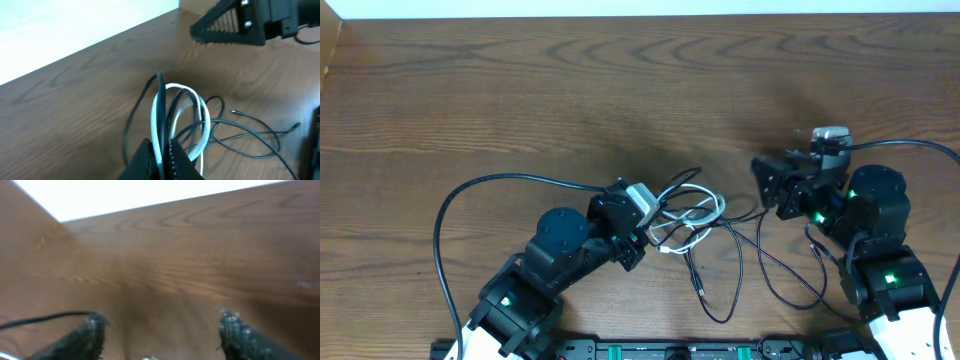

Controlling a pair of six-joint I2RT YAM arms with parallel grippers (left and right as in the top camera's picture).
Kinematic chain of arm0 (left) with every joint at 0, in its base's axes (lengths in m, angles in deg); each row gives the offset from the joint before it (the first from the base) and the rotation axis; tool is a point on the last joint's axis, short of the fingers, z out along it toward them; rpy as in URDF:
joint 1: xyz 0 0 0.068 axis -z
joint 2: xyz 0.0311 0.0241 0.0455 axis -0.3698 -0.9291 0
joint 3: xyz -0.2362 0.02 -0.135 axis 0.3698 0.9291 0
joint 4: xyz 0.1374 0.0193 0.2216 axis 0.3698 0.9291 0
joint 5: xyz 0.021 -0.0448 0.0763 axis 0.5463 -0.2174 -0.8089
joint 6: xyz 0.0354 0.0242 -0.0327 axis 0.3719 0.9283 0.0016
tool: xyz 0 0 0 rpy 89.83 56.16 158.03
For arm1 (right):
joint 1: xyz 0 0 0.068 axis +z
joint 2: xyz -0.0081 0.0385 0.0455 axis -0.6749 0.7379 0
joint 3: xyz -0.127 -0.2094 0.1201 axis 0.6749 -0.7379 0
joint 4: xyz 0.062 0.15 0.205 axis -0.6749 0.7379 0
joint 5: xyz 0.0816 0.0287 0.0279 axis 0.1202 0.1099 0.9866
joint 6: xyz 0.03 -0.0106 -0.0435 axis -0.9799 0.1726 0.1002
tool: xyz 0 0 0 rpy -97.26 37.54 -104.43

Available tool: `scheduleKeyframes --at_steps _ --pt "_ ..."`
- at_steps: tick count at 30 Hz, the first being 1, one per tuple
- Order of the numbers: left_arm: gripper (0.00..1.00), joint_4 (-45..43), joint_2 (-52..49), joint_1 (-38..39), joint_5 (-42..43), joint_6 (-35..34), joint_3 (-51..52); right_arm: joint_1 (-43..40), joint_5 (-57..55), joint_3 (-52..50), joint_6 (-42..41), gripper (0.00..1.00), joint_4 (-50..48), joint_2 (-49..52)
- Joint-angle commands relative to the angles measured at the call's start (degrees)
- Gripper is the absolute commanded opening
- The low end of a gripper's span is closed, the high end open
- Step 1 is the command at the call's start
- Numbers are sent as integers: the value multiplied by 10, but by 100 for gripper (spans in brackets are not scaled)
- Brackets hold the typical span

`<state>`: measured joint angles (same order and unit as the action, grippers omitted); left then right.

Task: Untangle cables
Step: 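Bring the right gripper back toward the bundle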

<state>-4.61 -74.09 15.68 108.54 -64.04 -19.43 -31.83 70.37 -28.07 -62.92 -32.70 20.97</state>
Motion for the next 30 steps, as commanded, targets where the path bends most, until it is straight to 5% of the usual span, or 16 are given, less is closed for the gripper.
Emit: scheduleKeyframes --at_steps 1,15,22,30 --pt "7 -7 6 -1 32 -5 -7 -3 34 12 4 80 5 -1" --pt "7 -30 6 -1 26 -19 -7 10 267 12 4 79 28 -1" --pt "7 -29 0 -1 -144 -104 -7 23 299 12 4 72 80 -1" --pt "7 -29 -12 -1 -153 -111 -7 28 392 12 5 72 78 -1"
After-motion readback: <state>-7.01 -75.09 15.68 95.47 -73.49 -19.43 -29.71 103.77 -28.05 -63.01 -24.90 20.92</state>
